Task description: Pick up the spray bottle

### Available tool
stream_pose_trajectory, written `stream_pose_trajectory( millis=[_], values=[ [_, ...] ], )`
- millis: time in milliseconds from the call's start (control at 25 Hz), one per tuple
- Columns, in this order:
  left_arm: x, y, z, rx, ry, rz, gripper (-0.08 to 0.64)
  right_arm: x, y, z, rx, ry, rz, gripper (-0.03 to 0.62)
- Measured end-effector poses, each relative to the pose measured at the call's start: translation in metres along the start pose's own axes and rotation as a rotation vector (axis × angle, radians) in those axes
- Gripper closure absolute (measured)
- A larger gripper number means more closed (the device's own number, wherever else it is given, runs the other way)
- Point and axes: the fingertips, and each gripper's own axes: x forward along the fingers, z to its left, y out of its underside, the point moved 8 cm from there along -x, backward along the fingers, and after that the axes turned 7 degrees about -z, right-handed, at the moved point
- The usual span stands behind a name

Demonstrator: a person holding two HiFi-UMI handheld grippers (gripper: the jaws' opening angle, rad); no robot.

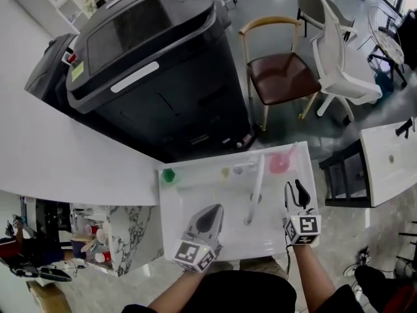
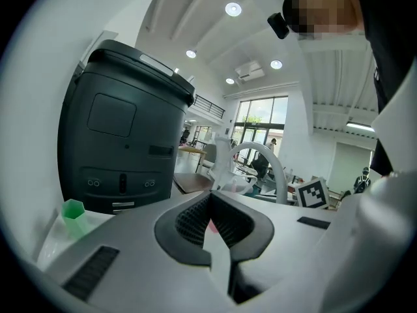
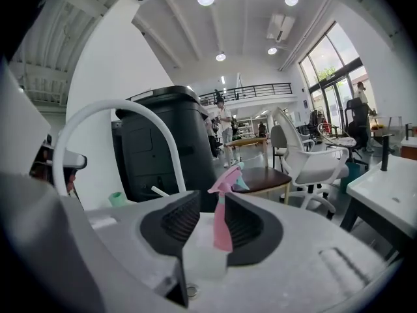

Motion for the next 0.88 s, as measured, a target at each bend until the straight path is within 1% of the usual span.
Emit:
stream_pose_trajectory(
  millis=[280,480,640,880],
  values=[
    [0.017,0.008,0.011,-0.008,-0.044,0.025,0.546,0.055,0.026,-0.019,-0.04,-0.021,0.06,0.416],
    [0.03,0.01,0.016,-0.018,-0.067,0.02,0.546,0.083,0.042,-0.03,-0.057,-0.025,0.105,0.365],
    [0.03,0.014,0.021,-0.019,-0.093,0.026,0.546,0.099,0.049,-0.031,-0.081,-0.051,0.111,0.356],
    [0.029,0.022,0.028,-0.027,-0.117,0.037,0.546,0.119,0.052,-0.026,-0.132,-0.066,0.094,0.351]
  ],
)
